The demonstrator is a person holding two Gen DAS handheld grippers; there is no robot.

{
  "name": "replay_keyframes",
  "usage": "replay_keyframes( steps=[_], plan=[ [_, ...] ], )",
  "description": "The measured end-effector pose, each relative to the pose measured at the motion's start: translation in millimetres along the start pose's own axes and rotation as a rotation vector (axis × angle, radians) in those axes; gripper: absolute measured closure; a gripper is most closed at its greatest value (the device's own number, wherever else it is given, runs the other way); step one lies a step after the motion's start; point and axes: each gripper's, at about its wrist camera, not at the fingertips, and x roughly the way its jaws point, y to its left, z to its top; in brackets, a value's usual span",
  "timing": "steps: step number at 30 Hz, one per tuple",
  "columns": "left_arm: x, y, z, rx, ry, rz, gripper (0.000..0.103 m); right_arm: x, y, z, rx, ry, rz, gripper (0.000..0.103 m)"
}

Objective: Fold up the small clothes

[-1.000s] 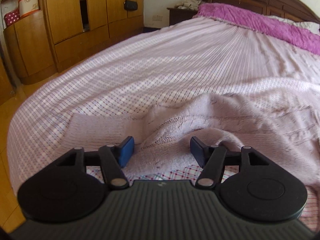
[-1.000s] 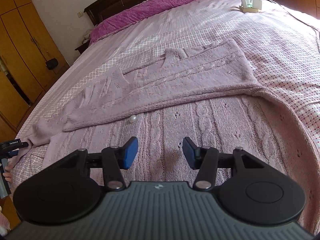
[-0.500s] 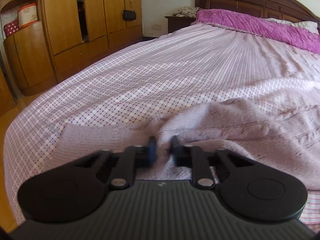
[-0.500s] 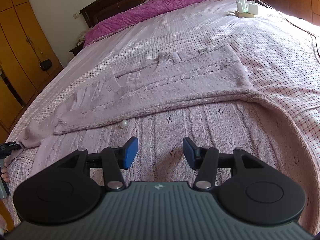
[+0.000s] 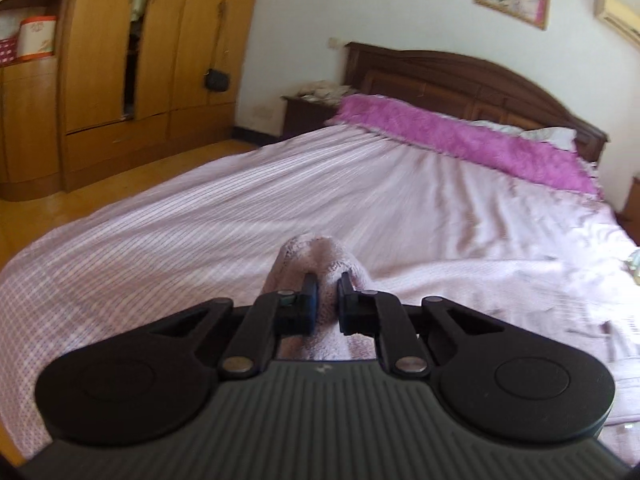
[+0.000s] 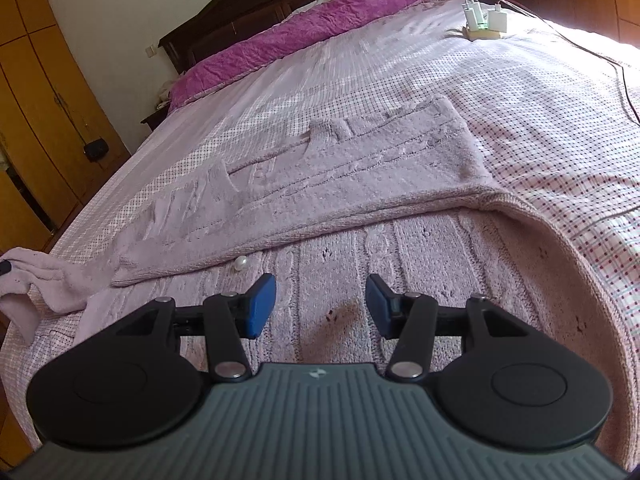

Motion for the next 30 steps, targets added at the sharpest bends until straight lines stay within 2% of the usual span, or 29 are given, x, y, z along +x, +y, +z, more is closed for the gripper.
replay_keyframes(
  steps=[9, 21, 30],
  plan=[
    [-19.5, -68.9, 1.8, 0.015, -0.008, -0.188, 0.091, -11.6, -15.9, 2.8, 0.039, -0.037, 0.006, 0.045],
    [-22.2, -167.9, -9.7, 0.045, 0.009, -0.336, 0.091, -15.6, -37.5, 4.3, 0.091, -0.064, 0.016, 0.045],
    [-3.0, -245.3, -31.0, 0.084, 0.082, -0.411, 0.091, -22.1, -56.5, 12.7, 0.111, -0.097, 0.011, 0.045]
  ],
)
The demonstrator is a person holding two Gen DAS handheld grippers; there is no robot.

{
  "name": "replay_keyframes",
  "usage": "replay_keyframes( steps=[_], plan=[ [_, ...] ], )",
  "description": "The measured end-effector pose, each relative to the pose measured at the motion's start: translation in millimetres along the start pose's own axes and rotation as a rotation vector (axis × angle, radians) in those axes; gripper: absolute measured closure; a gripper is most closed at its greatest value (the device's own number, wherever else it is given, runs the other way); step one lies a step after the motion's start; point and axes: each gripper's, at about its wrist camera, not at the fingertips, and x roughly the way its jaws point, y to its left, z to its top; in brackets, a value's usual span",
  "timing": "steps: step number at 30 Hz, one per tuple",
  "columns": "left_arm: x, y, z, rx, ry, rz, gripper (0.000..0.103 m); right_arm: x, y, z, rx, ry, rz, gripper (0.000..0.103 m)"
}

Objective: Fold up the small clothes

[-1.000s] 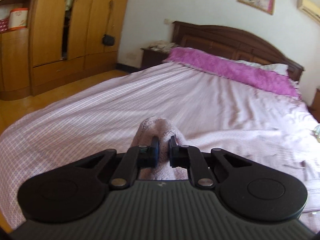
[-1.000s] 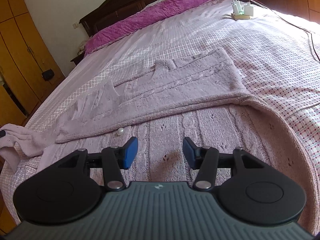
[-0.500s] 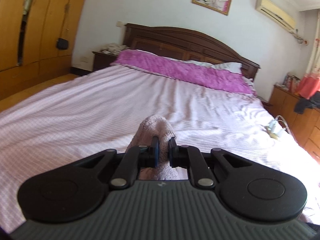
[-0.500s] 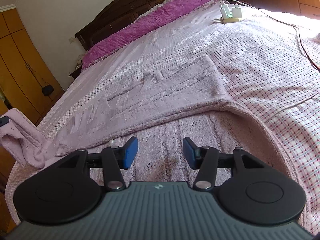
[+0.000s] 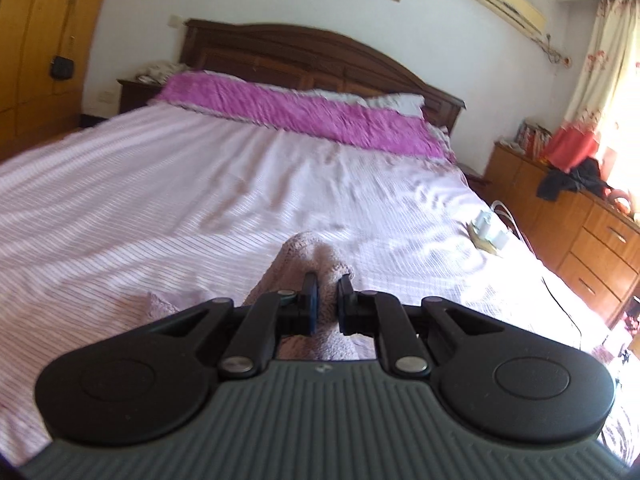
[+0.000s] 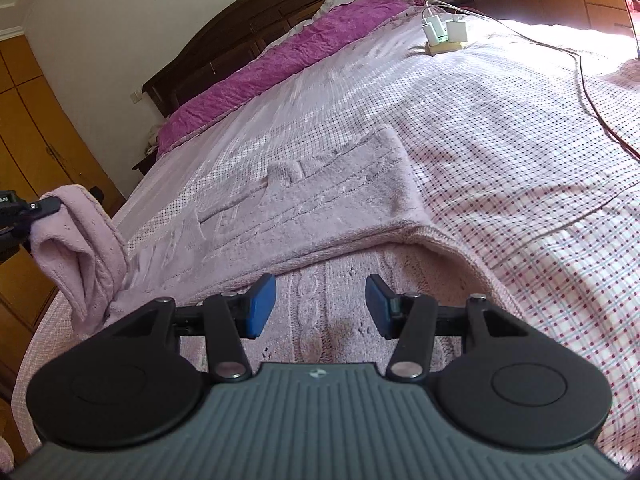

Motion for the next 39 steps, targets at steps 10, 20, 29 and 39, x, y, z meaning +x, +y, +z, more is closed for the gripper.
replay_keyframes(
  steps=[10, 20, 29, 39],
  plan=[
    [58.2, -47.6, -48.1, 0.094, 0.142, -0.013, 0.091, -0.1, -21.1, -4.9, 0.045, 0.005, 0.011, 0.045],
    [77.0, -54.1, -69.6, 0.086, 0.247, -0.007, 0.064, 3.1, -21.9, -10.4, 0.051, 0.023, 0.014, 0.045],
    [33.4, -35.2, -65.8, 0.126, 0.206, 0.018, 0.059, 3.9, -0.4, -5.4, -0.012, 0.036, 0.034, 0.045],
    [-11.0, 26.9, -63.1, 0.119, 0.145, 0.221, 0.059, 20.8, 61.4, -0.7, -0.162, 0.072, 0.119, 0.045]
  ],
)
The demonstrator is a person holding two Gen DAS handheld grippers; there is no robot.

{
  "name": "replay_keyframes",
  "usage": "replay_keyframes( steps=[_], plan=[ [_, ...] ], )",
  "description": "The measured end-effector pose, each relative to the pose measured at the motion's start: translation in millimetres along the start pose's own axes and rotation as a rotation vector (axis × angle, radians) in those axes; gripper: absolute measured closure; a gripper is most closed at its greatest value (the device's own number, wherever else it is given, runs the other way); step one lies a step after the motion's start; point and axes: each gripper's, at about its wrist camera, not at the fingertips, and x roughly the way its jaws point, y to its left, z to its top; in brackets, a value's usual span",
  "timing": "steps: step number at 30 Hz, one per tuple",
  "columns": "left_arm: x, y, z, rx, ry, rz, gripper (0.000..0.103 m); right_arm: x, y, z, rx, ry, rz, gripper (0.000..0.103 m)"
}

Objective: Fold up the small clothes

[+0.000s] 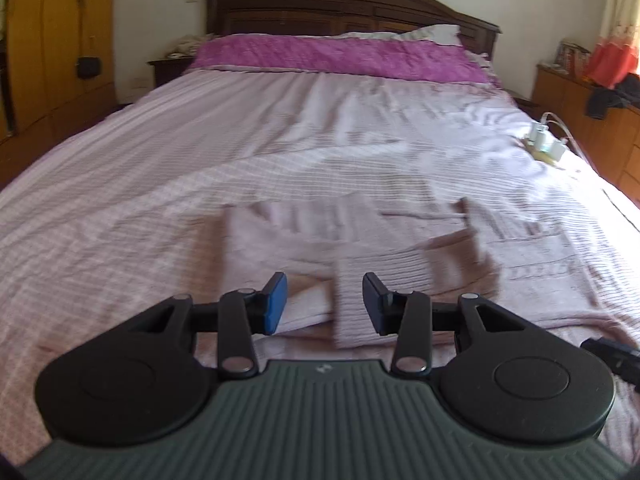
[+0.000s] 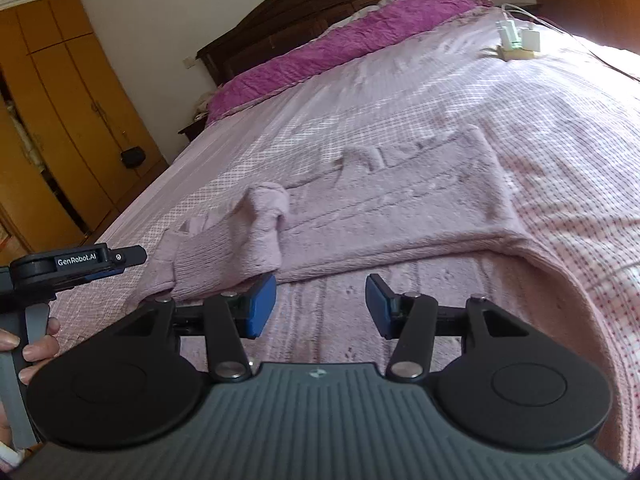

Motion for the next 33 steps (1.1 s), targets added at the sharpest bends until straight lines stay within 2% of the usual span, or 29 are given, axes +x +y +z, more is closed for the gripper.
replay_keyframes(
  steps=[6, 13, 19, 22, 25, 28, 29, 31, 33],
  plan=[
    [4.2, 40.5, -13.3, -0.069, 0.033, 0.062, 0.059, 26.2, 46.3, 11.7, -0.054, 0.069, 0.153, 0.045],
    [9.5, 56.1, -29.3, -0.057, 0.068, 0.075, 0.059, 72.4, 102.7, 12.4, -0.199, 0.132, 0.186, 0.045],
    [16.9, 59.5, -35.5, -0.061, 0.082, 0.061, 0.059, 116.5, 134.2, 4.4, -0.362, 0.166, 0.125, 0.045],
    [23.3, 62.6, -37.3, -0.061, 0.088, 0.074, 0.059, 136.9, 135.4, -1.2, -0.388, 0.196, 0.095, 0.045],
    [31.2, 66.1, -38.2, -0.071, 0.106, 0.075, 0.059, 143.3, 135.5, -4.8, -0.408, 0.188, 0.095, 0.045],
    [34.3, 66.5, -38.3, -0.073, 0.102, 0.075, 0.059, 145.0, 136.6, -12.4, -0.457, 0.201, 0.134, 0.029],
    [35.7, 66.4, -38.1, -0.073, 0.102, 0.077, 0.059, 144.3, 138.5, -15.2, -0.48, 0.198, 0.132, 0.028],
    [37.8, 65.6, -37.7, -0.075, 0.101, 0.083, 0.059, 145.2, 142.2, -20.1, -0.515, 0.18, 0.1, 0.03],
    [39.8, 65.5, -36.7, -0.081, 0.102, 0.092, 0.059, 147.8, 141.9, -20.9, -0.507, 0.15, 0.063, 0.045]
  ],
)
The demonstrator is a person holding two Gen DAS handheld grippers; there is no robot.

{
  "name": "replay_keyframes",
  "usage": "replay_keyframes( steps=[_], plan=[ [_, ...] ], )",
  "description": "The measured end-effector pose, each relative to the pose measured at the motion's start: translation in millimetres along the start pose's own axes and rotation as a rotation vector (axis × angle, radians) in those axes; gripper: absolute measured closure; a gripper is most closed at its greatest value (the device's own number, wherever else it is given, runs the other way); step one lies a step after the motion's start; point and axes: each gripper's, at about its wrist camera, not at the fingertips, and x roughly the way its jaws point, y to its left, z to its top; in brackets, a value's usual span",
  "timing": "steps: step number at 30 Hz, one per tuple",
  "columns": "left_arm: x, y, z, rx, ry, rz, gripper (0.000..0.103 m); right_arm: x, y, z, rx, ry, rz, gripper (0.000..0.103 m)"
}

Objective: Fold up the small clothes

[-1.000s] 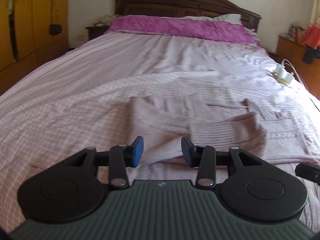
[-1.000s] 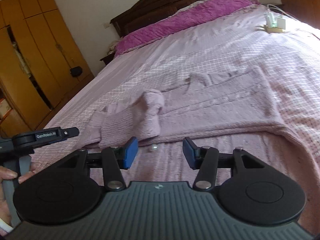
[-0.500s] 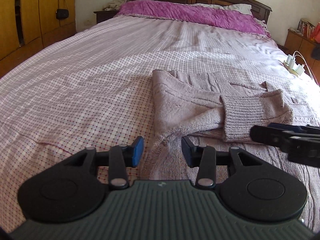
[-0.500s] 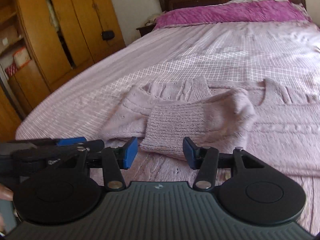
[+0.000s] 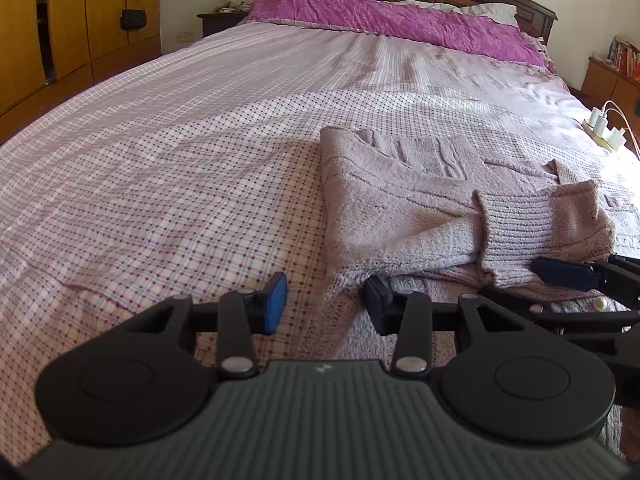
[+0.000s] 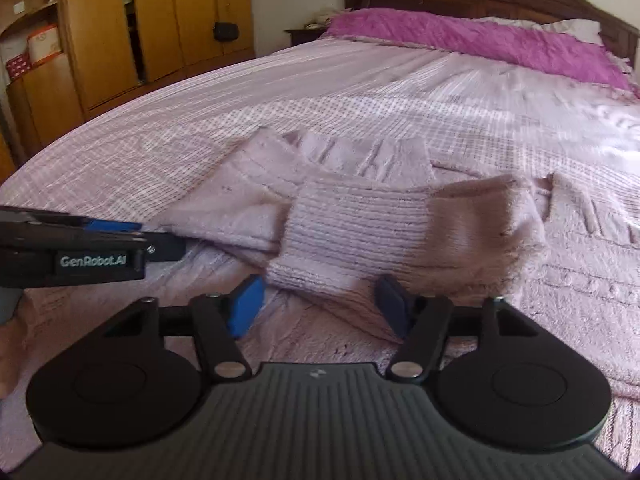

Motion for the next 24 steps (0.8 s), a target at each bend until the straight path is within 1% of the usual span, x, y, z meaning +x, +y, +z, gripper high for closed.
replay_keyframes(
  steps=[2, 3, 4, 9, 12, 15, 18, 20, 23, 24],
  plan=[
    [0.8, -0.6, 0.8, 0.001, -0.003, 0.007, 0.059, -1.0, -5.7, 1.0, 0.025, -0.017, -0.021, 0.073],
    [1.0, -1.1, 1.0, 0.002, -0.003, 0.011, 0.059, -4.0, -10.8, 1.8, 0.05, -0.027, -0.008, 0.08],
    [1.0, -1.5, 1.0, 0.004, -0.005, 0.014, 0.058, -8.6, -17.2, 3.1, 0.085, -0.038, 0.003, 0.094],
    [1.4, -1.5, 1.5, -0.006, -0.012, 0.03, 0.057, -49.3, -53.9, 13.4, 0.239, -0.171, 0.005, 0.095],
    [0.5, -1.2, 2.1, -0.005, -0.014, 0.037, 0.056, -77.7, -84.2, 20.3, 0.329, -0.248, -0.031, 0.095],
    [-1.1, -0.3, 1.8, -0.011, -0.017, 0.045, 0.056, -104.7, -120.9, 18.0, 0.449, -0.306, -0.071, 0.095],
    [-2.1, 1.0, 1.3, -0.022, -0.018, 0.048, 0.056, -127.0, -159.3, 5.5, 0.563, -0.34, -0.106, 0.095],
    [-2.5, 1.6, 1.3, -0.023, -0.019, 0.053, 0.056, -136.4, -181.6, -8.6, 0.628, -0.346, -0.137, 0.095],
    [-3.8, 2.6, 1.3, -0.034, -0.019, 0.056, 0.056, -140.2, -214.5, -40.9, 0.746, -0.314, -0.182, 0.095],
    [-4.2, 3.4, 1.1, -0.038, -0.017, 0.054, 0.056, -138.9, -220.9, -50.7, 0.768, -0.294, -0.181, 0.095]
  ],
)
